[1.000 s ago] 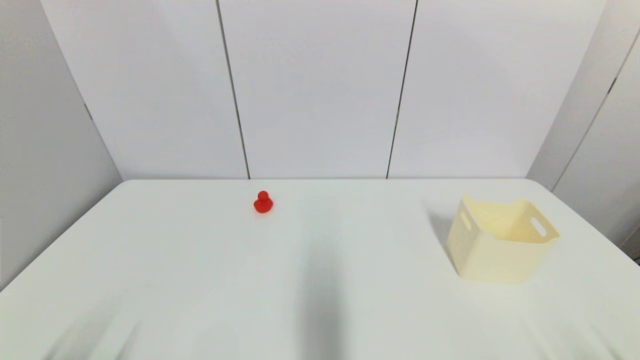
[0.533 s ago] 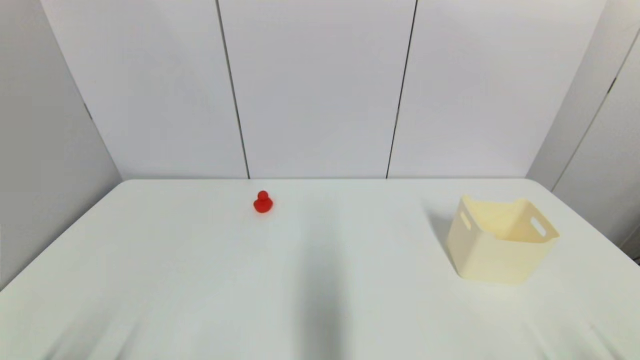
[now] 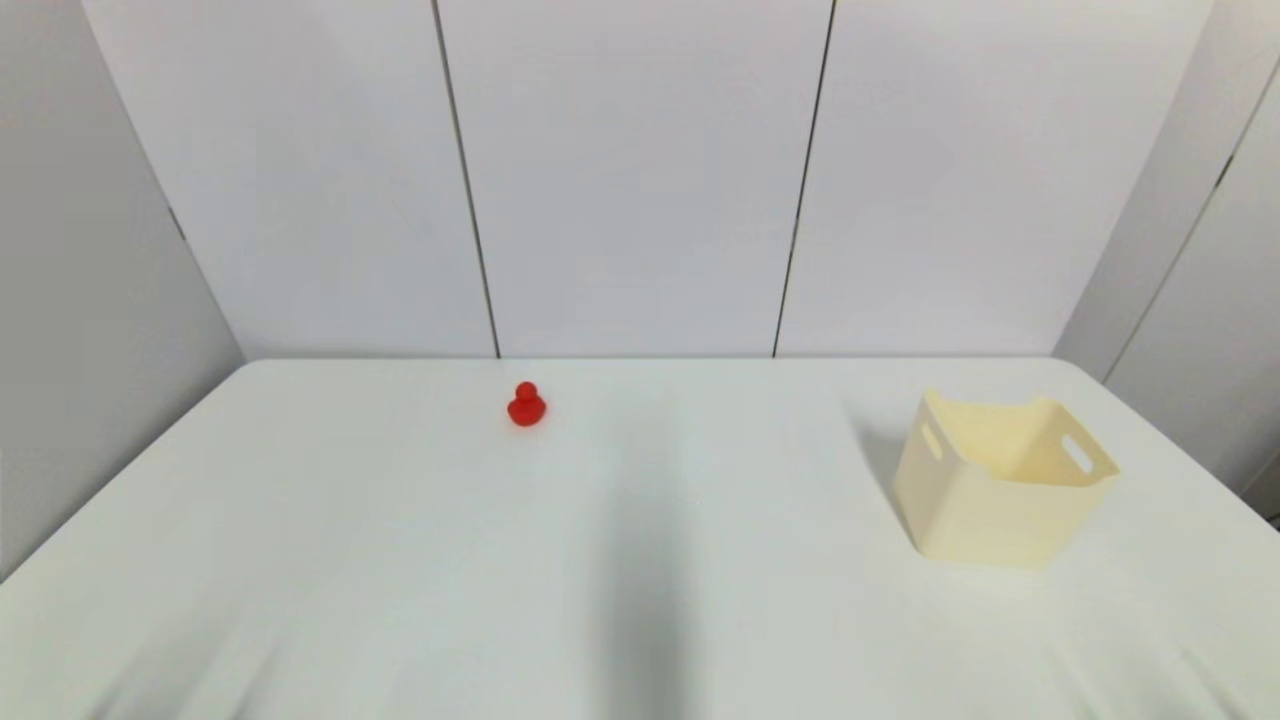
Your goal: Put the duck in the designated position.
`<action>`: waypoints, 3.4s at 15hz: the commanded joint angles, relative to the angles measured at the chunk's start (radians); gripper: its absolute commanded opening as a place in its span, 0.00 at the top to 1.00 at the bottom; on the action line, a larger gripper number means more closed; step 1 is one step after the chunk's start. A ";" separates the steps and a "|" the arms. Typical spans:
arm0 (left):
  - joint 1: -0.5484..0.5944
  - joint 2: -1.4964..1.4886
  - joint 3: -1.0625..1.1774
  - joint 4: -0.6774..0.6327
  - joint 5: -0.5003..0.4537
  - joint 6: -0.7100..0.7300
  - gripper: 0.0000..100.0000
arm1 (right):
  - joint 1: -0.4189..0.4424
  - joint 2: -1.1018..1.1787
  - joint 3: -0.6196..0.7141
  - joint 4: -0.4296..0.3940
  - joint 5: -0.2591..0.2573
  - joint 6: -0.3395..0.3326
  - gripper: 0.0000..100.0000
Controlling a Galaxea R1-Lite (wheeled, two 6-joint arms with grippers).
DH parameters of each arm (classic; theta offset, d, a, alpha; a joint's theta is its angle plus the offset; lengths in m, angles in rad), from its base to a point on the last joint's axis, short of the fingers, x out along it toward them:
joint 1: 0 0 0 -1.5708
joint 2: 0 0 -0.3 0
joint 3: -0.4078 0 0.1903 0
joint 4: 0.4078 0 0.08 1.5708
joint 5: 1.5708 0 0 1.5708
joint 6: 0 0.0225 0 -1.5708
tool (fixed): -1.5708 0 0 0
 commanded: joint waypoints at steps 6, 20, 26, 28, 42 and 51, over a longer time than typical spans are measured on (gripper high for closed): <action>0.000 0.001 0.000 0.000 0.001 0.000 0.00 | 0.000 0.001 0.000 -0.001 0.000 0.000 0.00; 0.000 0.001 0.000 0.000 0.001 0.000 0.00 | 0.000 0.001 0.000 -0.001 0.000 0.000 0.00; 0.000 0.001 0.000 0.000 0.001 0.000 0.00 | 0.000 0.001 -0.002 -0.001 0.000 0.000 0.00; 0.000 0.001 0.000 0.000 0.001 0.000 0.00 | 0.001 0.001 0.000 -0.001 0.000 0.000 0.00; 0.000 0.172 -0.173 0.111 -0.015 0.021 0.00 | 0.000 0.001 0.000 -0.001 0.000 0.000 0.00; -0.062 1.003 -0.772 0.160 -0.015 0.112 0.00 | 0.000 0.001 0.000 -0.001 0.000 0.000 0.00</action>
